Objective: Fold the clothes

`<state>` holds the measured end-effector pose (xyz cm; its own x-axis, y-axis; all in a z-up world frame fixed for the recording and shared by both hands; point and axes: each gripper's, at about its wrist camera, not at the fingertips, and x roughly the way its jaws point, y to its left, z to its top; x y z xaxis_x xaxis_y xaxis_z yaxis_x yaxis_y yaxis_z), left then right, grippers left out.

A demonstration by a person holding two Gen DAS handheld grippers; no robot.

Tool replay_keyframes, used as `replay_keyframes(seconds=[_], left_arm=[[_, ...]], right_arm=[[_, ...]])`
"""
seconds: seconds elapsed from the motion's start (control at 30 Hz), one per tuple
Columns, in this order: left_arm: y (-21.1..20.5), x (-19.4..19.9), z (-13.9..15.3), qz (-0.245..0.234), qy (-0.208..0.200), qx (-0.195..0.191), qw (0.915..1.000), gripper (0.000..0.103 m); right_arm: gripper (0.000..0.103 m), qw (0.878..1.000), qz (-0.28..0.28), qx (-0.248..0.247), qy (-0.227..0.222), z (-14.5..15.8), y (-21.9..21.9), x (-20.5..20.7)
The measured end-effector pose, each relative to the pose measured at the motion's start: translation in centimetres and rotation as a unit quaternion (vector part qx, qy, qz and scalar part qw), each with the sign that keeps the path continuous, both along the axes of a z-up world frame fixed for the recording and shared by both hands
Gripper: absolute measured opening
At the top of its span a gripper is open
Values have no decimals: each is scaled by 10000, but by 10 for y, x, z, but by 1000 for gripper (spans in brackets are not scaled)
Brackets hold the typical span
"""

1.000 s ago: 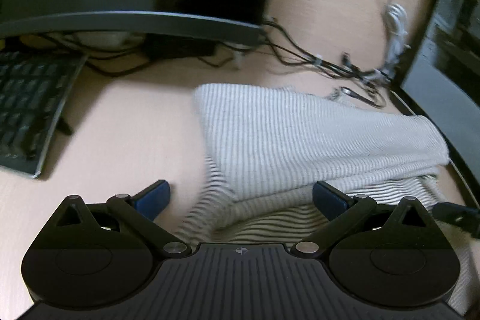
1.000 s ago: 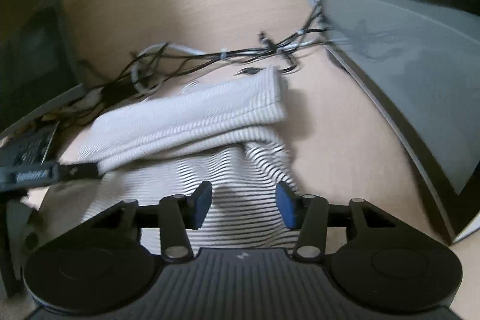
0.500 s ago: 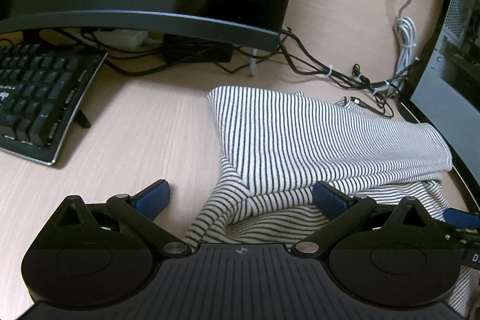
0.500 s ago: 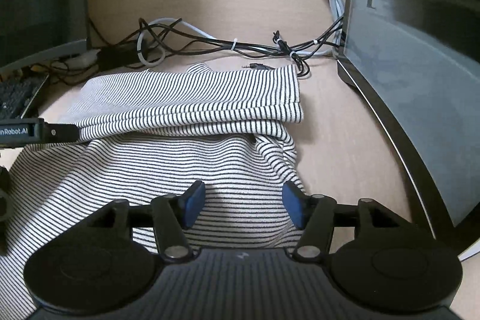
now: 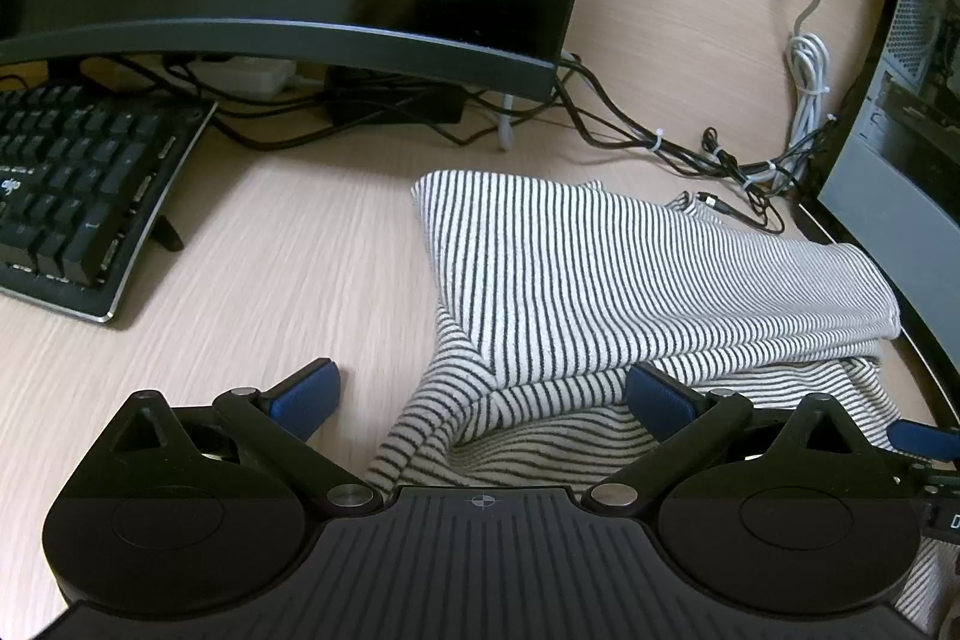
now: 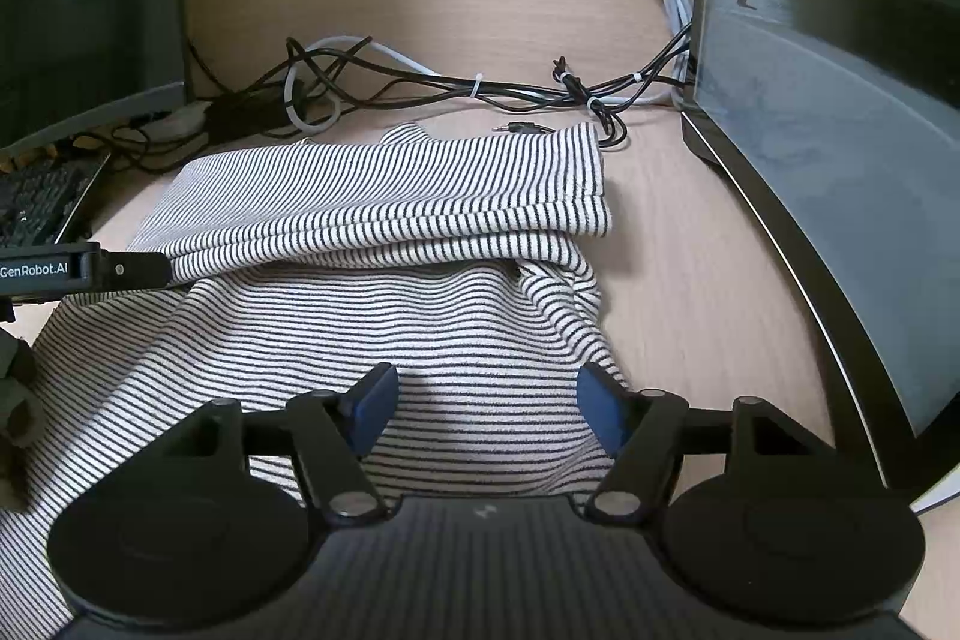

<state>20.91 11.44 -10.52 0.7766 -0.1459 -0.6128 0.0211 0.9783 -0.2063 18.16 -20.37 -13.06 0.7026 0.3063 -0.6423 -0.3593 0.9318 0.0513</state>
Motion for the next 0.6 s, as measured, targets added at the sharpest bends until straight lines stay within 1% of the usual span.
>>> replay_keyframes(seconds=[0.23,0.3,0.37,0.43,0.5,0.53,0.6], left_arm=[[0,0,-3,-28,-1,-1,10000,103],[0,1,-2,-75,33,3,10000,103],[-2,2,-1,-225,143,-7,9996,103],[-6,0,9,-489,56,73,9988,103],[-11,-2,19,-755,-39,157,9970,103],[-13,-3,26,-834,-130,125,9964,103],[-15,-2,38,-924,-249,-31,9954,103]], right_arm=[[69,10000,7,23,13,0,1,0],[70,10000,16,19,36,0,2,0],[72,9999,42,-4,96,1,3,1],[72,9999,72,-15,154,4,3,2],[72,9998,75,121,123,12,1,0],[72,9997,81,214,73,17,0,0],[67,9993,57,323,-156,32,0,2]])
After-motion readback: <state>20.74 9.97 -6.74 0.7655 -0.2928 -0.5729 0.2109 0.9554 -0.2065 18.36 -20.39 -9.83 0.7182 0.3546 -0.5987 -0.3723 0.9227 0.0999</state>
